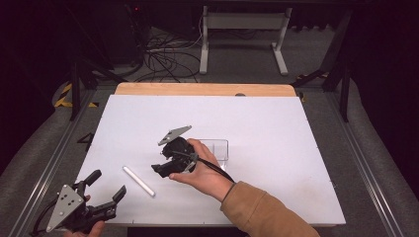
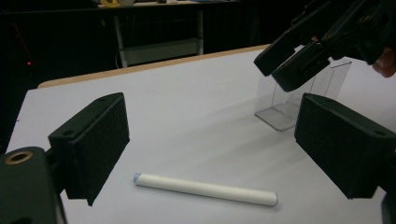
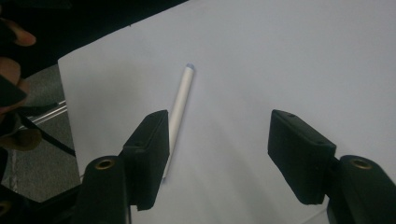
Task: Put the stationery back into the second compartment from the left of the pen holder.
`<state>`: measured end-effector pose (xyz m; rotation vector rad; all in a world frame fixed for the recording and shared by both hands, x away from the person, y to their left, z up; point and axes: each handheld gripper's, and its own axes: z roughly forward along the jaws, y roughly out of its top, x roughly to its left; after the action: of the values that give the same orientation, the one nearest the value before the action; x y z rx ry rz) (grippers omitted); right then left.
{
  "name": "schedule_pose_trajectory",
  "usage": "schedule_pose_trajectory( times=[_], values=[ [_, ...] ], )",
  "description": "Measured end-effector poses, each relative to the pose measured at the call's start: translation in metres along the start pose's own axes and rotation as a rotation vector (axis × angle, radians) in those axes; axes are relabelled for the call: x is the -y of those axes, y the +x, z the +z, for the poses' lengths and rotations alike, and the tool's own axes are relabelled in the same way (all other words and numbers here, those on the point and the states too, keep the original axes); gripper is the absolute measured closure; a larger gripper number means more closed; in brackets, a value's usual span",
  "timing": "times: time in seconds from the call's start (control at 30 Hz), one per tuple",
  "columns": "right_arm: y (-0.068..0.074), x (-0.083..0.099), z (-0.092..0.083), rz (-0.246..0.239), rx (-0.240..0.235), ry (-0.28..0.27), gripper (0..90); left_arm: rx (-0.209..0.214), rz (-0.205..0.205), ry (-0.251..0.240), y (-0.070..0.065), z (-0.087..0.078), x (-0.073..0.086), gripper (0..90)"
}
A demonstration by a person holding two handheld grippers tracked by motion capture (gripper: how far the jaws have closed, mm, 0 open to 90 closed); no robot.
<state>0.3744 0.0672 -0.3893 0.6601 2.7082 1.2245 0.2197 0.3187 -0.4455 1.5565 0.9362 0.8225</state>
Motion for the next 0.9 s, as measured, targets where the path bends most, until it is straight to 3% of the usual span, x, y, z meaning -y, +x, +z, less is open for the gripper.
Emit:
schedule_pose_trajectory(
  times=[0.5, 0.9],
  values=[
    [0.011, -0.004, 0.047, 0.011, -0.032, 0.106, 42.4, -0.012, -0.010, -0.010, 0.002, 0.000, 0.001, 10.9],
    [0.016, 0.000, 0.076, 0.035, -0.059, 0.127, 45.0, -0.015, 0.001, -0.008, 0.002, -0.001, 0.001, 11.0]
  ],
)
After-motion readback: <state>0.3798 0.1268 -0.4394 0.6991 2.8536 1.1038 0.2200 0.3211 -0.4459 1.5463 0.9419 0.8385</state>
